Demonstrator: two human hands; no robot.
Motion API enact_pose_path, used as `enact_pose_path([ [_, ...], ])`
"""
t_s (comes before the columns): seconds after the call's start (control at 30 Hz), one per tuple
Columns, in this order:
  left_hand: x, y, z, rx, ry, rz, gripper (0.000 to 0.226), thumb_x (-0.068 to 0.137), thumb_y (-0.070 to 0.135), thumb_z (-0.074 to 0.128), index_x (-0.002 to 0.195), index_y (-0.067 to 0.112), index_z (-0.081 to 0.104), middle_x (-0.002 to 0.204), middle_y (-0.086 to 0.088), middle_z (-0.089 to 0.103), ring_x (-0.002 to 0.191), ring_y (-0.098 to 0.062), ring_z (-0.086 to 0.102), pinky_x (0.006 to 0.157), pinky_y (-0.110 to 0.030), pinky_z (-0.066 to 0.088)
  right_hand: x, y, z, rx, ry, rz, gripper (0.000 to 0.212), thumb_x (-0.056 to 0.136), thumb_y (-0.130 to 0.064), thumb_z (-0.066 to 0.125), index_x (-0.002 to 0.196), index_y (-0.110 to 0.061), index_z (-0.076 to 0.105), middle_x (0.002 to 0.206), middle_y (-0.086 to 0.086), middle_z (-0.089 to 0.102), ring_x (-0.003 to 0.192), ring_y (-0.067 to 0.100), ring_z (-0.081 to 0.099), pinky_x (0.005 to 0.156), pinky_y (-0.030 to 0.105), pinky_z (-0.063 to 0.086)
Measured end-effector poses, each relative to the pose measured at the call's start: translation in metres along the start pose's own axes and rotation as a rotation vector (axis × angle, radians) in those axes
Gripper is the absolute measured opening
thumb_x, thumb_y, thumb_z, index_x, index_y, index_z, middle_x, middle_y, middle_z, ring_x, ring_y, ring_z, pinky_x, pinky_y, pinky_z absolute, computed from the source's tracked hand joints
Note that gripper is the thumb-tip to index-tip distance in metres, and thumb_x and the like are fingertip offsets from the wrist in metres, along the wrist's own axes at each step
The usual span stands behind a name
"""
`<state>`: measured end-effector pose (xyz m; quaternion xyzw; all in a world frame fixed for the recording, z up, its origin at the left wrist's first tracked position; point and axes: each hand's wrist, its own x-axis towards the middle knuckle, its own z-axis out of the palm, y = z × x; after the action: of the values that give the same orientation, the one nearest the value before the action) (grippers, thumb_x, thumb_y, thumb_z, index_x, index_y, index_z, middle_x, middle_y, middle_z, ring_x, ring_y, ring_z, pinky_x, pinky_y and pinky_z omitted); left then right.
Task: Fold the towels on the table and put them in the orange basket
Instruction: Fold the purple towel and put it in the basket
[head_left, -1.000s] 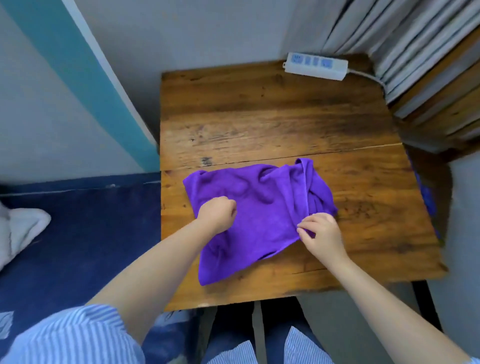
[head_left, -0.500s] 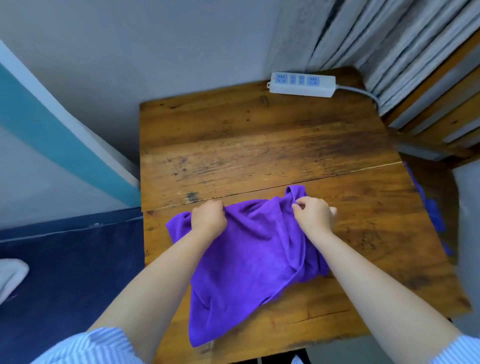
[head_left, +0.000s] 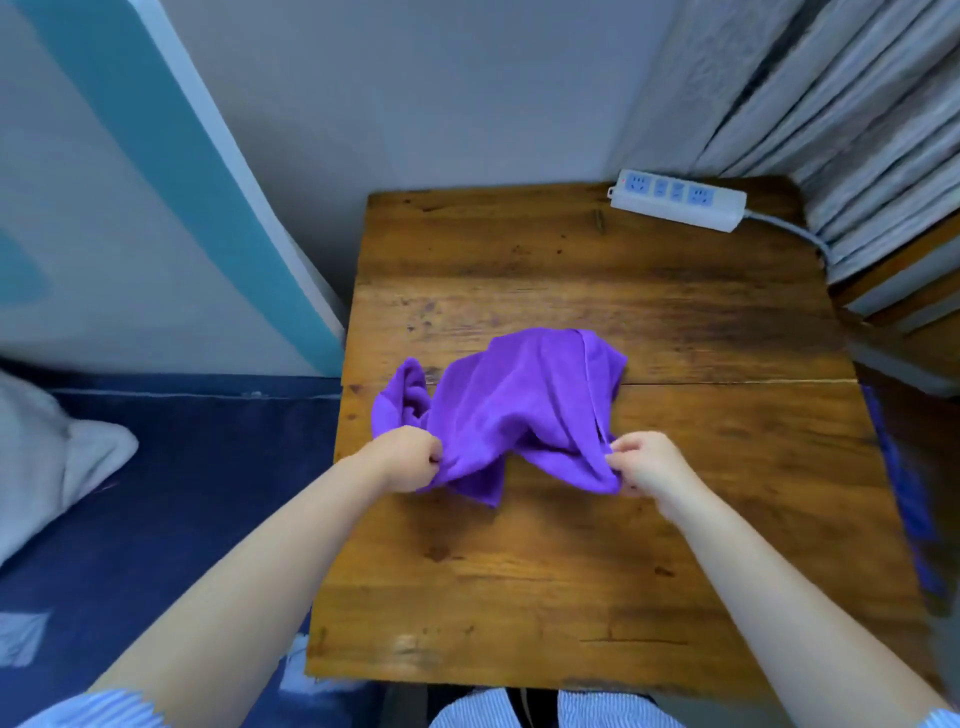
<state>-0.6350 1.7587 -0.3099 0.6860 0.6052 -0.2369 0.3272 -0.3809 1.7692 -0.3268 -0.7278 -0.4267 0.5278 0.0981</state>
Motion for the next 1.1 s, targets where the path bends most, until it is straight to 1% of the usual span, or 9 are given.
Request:
enact_pose_path([
  [0.1, 0.003, 0.017, 0.025, 0.136, -0.398, -0.061, 0.03, 0.092, 0.015, 0.042, 0.111, 0.002, 0.061, 0.119, -0.015, 0.062, 0.107, -0.029, 0.059, 0.078, -0.029, 0.043, 0.0, 0.032, 0.005, -0.489, -0.223, 0.2, 0.031, 0.081, 0.003, 0.046, 0.054, -0.014, 0.043, 0.031, 0.002, 0.046, 0.028, 0.011, 0.049, 0.033, 0.012, 0.032],
  [0.17, 0.008, 0.025, 0.033, 0.141, -0.467, -0.08, 0.033, 0.094, 0.024, 0.04, 0.099, 0.002, 0.065, 0.119, -0.015, 0.063, 0.102, -0.029, 0.059, 0.079, -0.029, 0.043, 0.0, 0.036, 0.005, -0.706, -0.266, 0.192, 0.024, 0.08, -0.004, 0.049, 0.059, -0.014, 0.045, 0.043, 0.003, 0.055, 0.049, 0.019, 0.059, 0.042, 0.019, 0.038],
  [0.27, 0.018, 0.028, 0.034, -0.006, -0.083, -0.164, 0.033, 0.096, 0.023, 0.036, 0.109, 0.004, 0.059, 0.124, -0.014, 0.057, 0.115, -0.033, 0.052, 0.09, -0.039, 0.044, 0.005, 0.035, 0.001, -0.657, -0.042, -0.013, 0.004, 0.077, -0.014, 0.063, 0.081, -0.011, 0.062, 0.09, 0.011, 0.068, 0.092, 0.027, 0.061, 0.07, 0.027, 0.046],
  [0.4, 0.03, 0.023, 0.042, -0.277, 0.398, -0.41, 0.029, 0.095, 0.014, 0.037, 0.118, 0.003, 0.05, 0.124, -0.017, 0.05, 0.116, -0.033, 0.046, 0.09, -0.042, 0.043, 0.004, 0.035, 0.014, -0.508, 0.193, -0.293, 0.04, 0.078, -0.022, 0.068, 0.113, -0.007, 0.057, 0.111, 0.012, 0.059, 0.106, 0.028, 0.056, 0.086, 0.033, 0.044],
  [0.47, 0.037, 0.016, 0.045, -0.418, 0.403, -0.494, 0.031, 0.096, 0.015, 0.037, 0.121, 0.001, 0.047, 0.127, -0.019, 0.048, 0.119, -0.035, 0.044, 0.092, -0.043, 0.041, 0.005, 0.031, 0.024, -0.53, 0.204, -0.35, 0.038, 0.081, -0.023, 0.065, 0.115, -0.007, 0.056, 0.113, 0.011, 0.057, 0.108, 0.028, 0.053, 0.087, 0.033, 0.043],
  [0.67, 0.064, 0.006, 0.039, -0.667, 0.371, -0.403, 0.039, 0.097, 0.02, 0.039, 0.131, 0.001, 0.046, 0.132, -0.017, 0.052, 0.124, -0.031, 0.047, 0.099, -0.034, 0.038, 0.025, 0.022, 0.031, -0.697, 0.204, -0.331, 0.022, 0.089, -0.018, 0.051, 0.103, -0.004, 0.06, 0.108, 0.013, 0.06, 0.104, 0.03, 0.055, 0.084, 0.033, 0.044],
  [0.8, 0.067, 0.009, 0.021, -0.714, 0.383, -0.427, 0.027, 0.094, 0.016, 0.045, 0.107, 0.002, 0.064, 0.113, -0.016, 0.065, 0.109, -0.03, 0.056, 0.087, -0.031, 0.043, 0.03, 0.021, 0.013, -0.424, 0.21, -0.285, 0.018, 0.085, -0.01, 0.057, 0.092, 0.002, 0.068, 0.096, 0.019, 0.069, 0.094, 0.031, 0.061, 0.076, 0.031, 0.04],
  [0.93, 0.055, 0.005, -0.016, -1.299, 0.454, -0.444, 0.03, 0.089, 0.004, 0.046, 0.062, 0.011, 0.055, 0.063, -0.009, 0.049, 0.07, -0.023, 0.047, 0.055, -0.025, 0.034, 0.027, -0.008, -0.03, 0.275, 0.152, -0.071, 0.013, 0.085, -0.004, 0.058, 0.088, 0.007, 0.065, 0.069, 0.009, 0.06, 0.062, 0.021, 0.051, 0.052, 0.022, 0.041],
  [1.1, 0.015, 0.005, -0.094, -1.706, 0.722, -0.283, 0.028, 0.092, 0.007, 0.044, 0.067, 0.017, 0.053, 0.062, -0.001, 0.047, 0.049, -0.009, 0.047, 0.045, -0.016, 0.039, 0.019, -0.093, -0.092, 0.492, 0.184, -0.216, 0.027, 0.089, -0.004, 0.05, 0.065, -0.016, 0.054, 0.068, 0.005, 0.055, 0.06, 0.016, 0.05, 0.058, 0.025, 0.042],
])
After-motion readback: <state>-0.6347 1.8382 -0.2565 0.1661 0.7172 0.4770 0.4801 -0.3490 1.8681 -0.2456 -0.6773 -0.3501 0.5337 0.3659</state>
